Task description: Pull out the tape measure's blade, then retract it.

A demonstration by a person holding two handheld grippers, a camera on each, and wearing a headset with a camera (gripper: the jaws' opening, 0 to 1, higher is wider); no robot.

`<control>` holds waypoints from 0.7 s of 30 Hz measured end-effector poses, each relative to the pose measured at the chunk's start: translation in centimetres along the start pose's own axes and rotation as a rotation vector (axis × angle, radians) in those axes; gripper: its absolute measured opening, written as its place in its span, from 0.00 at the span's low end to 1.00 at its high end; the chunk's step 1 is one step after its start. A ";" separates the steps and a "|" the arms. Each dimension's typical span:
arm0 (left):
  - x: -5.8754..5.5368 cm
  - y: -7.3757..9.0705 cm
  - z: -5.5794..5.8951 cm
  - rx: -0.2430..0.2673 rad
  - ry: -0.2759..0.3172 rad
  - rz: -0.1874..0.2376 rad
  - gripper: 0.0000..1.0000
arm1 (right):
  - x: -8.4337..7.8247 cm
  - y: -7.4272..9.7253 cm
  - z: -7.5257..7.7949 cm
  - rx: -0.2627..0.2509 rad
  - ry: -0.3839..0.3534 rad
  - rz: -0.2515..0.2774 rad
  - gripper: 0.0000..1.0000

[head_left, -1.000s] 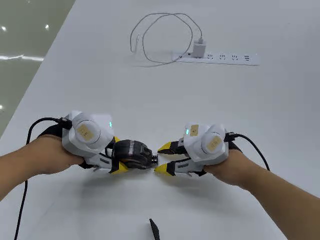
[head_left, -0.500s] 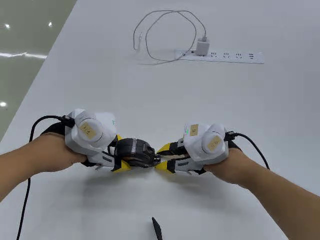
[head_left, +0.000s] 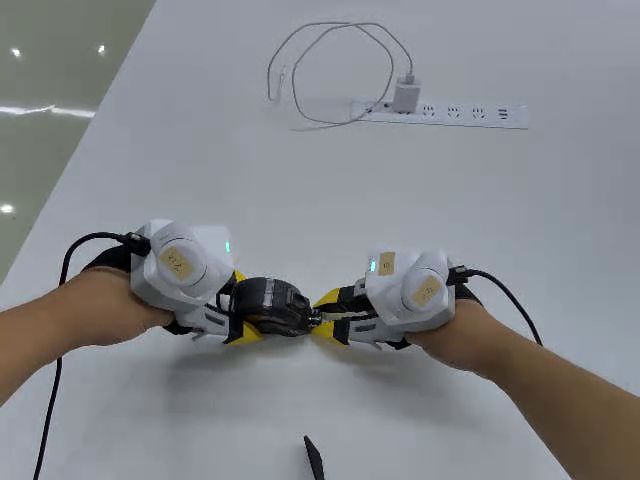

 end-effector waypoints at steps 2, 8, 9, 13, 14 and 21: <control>0.0 0.0 0.0 0.000 -0.002 -0.003 0.29 | -0.1 0.0 0.0 -0.010 0.005 -0.003 0.11; 0.0 0.0 0.0 -0.002 0.000 -0.005 0.29 | 0.0 -0.1 0.0 -0.021 0.011 -0.007 0.10; 0.0 0.0 0.0 -0.003 0.000 -0.005 0.29 | 0.0 -0.1 0.0 -0.022 0.008 -0.007 0.09; 0.0 0.1 -0.1 -0.003 -0.003 -0.006 0.29 | 0.0 0.0 0.0 -0.029 0.011 -0.005 0.09; 0.0 0.1 -0.1 -0.003 -0.002 -0.006 0.29 | 0.0 0.0 0.0 -0.031 0.014 -0.005 0.09; -0.1 0.1 0.0 -0.001 -0.005 -0.009 0.29 | 0.0 0.0 -0.1 -0.031 0.024 -0.010 0.09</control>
Point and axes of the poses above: the centre of the closed fingertips' face, and the gripper's own axes: y roughly backward along the fingers, z roughly to its right, x roughly out of its top, the point moved 5 cm from there along y, roughly backward along the fingers, and after that the axes turned 5 degrees about -y, right-handed, at the moved point
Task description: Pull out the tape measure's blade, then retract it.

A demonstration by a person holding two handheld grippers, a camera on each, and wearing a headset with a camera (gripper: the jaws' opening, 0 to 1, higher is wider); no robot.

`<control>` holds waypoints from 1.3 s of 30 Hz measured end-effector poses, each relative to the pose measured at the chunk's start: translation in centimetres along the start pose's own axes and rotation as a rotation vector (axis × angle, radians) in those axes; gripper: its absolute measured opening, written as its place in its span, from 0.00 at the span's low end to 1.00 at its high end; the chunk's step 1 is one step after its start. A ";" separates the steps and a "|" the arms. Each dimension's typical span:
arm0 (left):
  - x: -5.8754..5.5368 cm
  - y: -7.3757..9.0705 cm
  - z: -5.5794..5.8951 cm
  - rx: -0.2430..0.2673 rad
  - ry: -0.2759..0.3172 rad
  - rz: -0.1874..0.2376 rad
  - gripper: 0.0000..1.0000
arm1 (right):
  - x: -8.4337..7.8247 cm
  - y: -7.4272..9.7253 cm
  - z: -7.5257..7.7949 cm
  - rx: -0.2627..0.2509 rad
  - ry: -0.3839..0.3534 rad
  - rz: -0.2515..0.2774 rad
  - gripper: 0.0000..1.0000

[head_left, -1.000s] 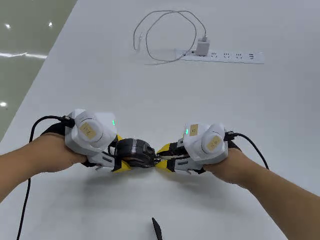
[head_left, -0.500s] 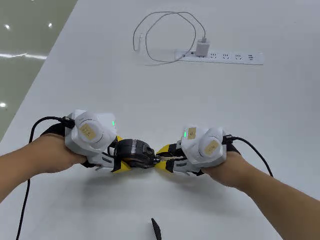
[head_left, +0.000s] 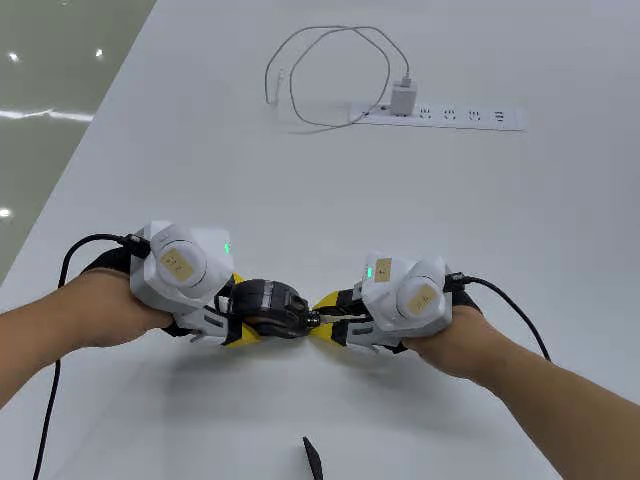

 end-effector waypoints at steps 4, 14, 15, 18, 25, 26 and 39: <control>0.0 0.0 0.0 -0.002 -0.010 -0.005 0.29 | -0.1 0.2 0.0 0.001 -0.004 -0.002 0.09; 0.0 0.0 -0.1 0.000 -0.013 -0.011 0.29 | -0.3 0.5 0.0 -0.001 0.010 -0.020 0.09; 0.0 0.0 -0.1 -0.001 -0.012 -0.011 0.29 | -0.5 0.7 0.1 -0.001 0.007 -0.021 0.09; 0.0 0.0 -0.1 -0.002 -0.009 -0.010 0.29 | -0.7 1.2 0.2 -0.003 0.002 -0.024 0.09; 0.0 0.0 0.0 0.000 -0.008 -0.012 0.29 | -0.8 1.2 0.2 -0.006 0.008 -0.032 0.09; 0.0 0.0 -0.1 0.000 -0.008 -0.011 0.29 | -0.8 1.2 0.2 -0.006 0.007 -0.032 0.09; 0.0 0.0 0.0 0.002 -0.001 -0.012 0.29 | -1.2 2.2 0.3 -0.018 0.006 -0.038 0.09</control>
Point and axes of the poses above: the centre of the closed fingertips' face, and the gripper's own axes: y roughly backward along the fingers, z roughly to its right, x roughly out of its top, the point moved 5 cm from there along y, roughly backward along the fingers, and after that the axes turned 5 degrees about -y, right-handed, at the moved point
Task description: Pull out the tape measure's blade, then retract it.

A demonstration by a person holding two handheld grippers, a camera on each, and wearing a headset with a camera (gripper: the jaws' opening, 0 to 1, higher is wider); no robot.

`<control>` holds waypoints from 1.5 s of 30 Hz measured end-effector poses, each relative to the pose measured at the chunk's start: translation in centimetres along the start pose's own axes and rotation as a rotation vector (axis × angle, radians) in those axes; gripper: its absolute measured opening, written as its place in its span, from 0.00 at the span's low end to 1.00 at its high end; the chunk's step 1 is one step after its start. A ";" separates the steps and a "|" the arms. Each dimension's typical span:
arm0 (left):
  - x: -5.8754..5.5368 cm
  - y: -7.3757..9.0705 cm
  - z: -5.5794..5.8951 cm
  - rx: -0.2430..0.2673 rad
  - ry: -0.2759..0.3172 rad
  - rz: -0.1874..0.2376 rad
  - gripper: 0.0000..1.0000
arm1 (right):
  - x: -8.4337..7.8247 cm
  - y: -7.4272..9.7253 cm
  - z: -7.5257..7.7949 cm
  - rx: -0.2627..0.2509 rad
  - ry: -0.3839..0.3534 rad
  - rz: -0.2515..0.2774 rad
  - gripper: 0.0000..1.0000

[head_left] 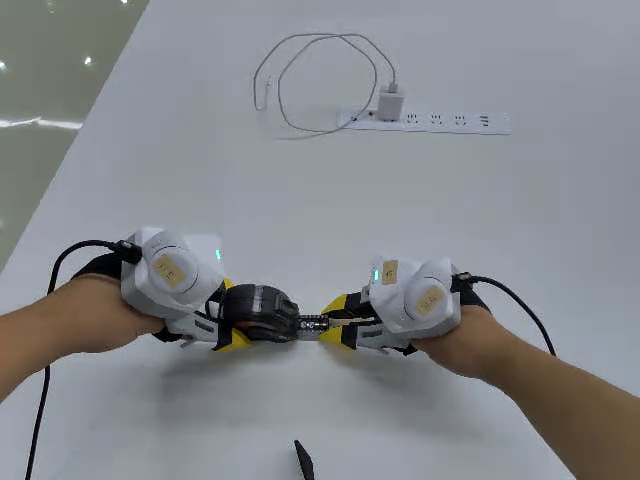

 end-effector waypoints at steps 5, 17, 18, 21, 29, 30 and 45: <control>0.0 0.0 0.0 -0.002 -0.005 -0.003 0.29 | -0.2 0.3 0.0 -0.003 -0.001 -0.005 0.09; 0.0 -0.1 0.0 -0.002 -0.010 -0.003 0.29 | -1.1 1.3 0.1 -0.009 -0.010 -0.018 0.09; 0.0 -0.1 -0.1 -0.002 -0.011 -0.004 0.29 | -1.2 1.4 0.2 -0.011 -0.012 -0.017 0.09; -0.1 -0.1 -0.1 -0.002 -0.009 -0.003 0.29 | -1.3 1.7 0.2 -0.015 -0.015 -0.017 0.09; -0.1 -0.1 -0.1 0.000 -0.010 -0.004 0.29 | -1.7 2.3 0.4 -0.019 -0.018 -0.024 0.08; -0.1 -0.1 -0.1 0.000 -0.010 -0.004 0.29 | -1.8 2.3 0.4 -0.018 -0.019 -0.026 0.08; -0.1 -0.2 -0.1 0.002 -0.012 -0.003 0.29 | -2.9 3.4 0.6 -0.031 -0.036 -0.035 0.08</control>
Point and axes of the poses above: the centre of the closed fingertips' face, and the gripper's own axes: y roughly backward along the fingers, z roughly to its right, x roughly out of its top, the point moved 5 cm from there along y, roughly backward along the fingers, and after that the axes turned 5 degrees about -y, right-handed, at the moved point
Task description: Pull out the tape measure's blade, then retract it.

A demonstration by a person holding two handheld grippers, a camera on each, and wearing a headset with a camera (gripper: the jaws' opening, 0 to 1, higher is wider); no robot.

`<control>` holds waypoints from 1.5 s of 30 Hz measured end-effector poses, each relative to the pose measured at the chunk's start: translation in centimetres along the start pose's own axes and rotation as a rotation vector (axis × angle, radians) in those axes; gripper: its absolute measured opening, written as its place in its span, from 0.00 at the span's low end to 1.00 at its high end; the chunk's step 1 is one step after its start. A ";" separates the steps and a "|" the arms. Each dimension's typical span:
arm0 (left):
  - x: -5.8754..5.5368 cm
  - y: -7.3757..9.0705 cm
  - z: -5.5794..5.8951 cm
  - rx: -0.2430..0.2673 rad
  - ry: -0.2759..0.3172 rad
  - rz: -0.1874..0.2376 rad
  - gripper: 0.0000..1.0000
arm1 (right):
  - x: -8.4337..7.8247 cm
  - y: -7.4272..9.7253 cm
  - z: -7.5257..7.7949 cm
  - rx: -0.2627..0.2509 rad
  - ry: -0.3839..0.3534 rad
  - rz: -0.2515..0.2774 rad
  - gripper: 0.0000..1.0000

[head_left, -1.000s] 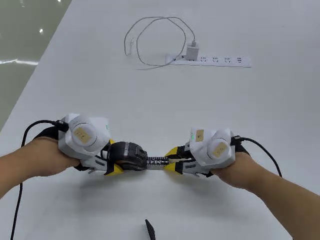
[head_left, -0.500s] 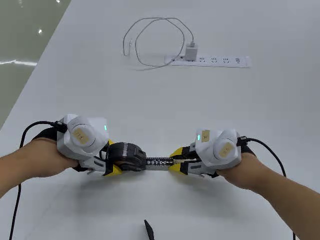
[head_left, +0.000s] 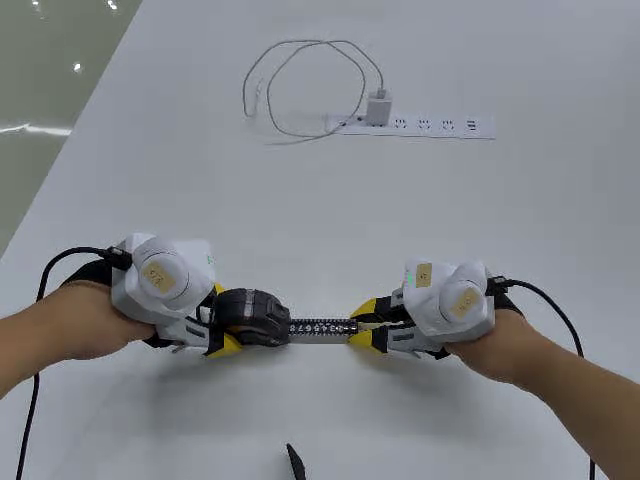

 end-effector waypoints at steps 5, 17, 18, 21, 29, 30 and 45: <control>0.0 0.0 0.1 0.001 -0.002 -0.001 0.29 | -0.3 0.4 0.1 -0.002 0.001 -0.006 0.08; 0.1 0.1 0.2 0.000 0.001 0.001 0.29 | -0.9 1.3 0.4 -0.010 -0.002 -0.015 0.08; 0.1 0.1 0.2 0.000 -0.001 0.001 0.29 | -0.9 1.3 0.4 -0.010 -0.001 -0.016 0.08; 0.1 0.1 0.1 0.000 -0.002 0.002 0.29 | -1.1 1.4 0.3 -0.011 -0.001 -0.021 0.08; 0.1 0.1 0.1 0.000 -0.002 0.002 0.29 | -1.3 1.8 0.5 -0.015 -0.004 -0.025 0.08; 0.1 0.1 0.1 0.000 -0.002 0.002 0.29 | -1.3 1.8 0.5 -0.016 -0.004 -0.026 0.08; 0.1 0.1 0.1 0.000 -0.003 0.001 0.29 | -1.9 2.6 0.5 -0.025 0.009 -0.041 0.08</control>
Point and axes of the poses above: the centre of the closed fingertips' face, and the gripper's own axes: y roughly backward along the fingers, z roughly to its right, x roughly out of its top, the point moved 5 cm from there along y, roughly backward along the fingers, and after that the axes turned 5 degrees about -y, right-handed, at the moved point
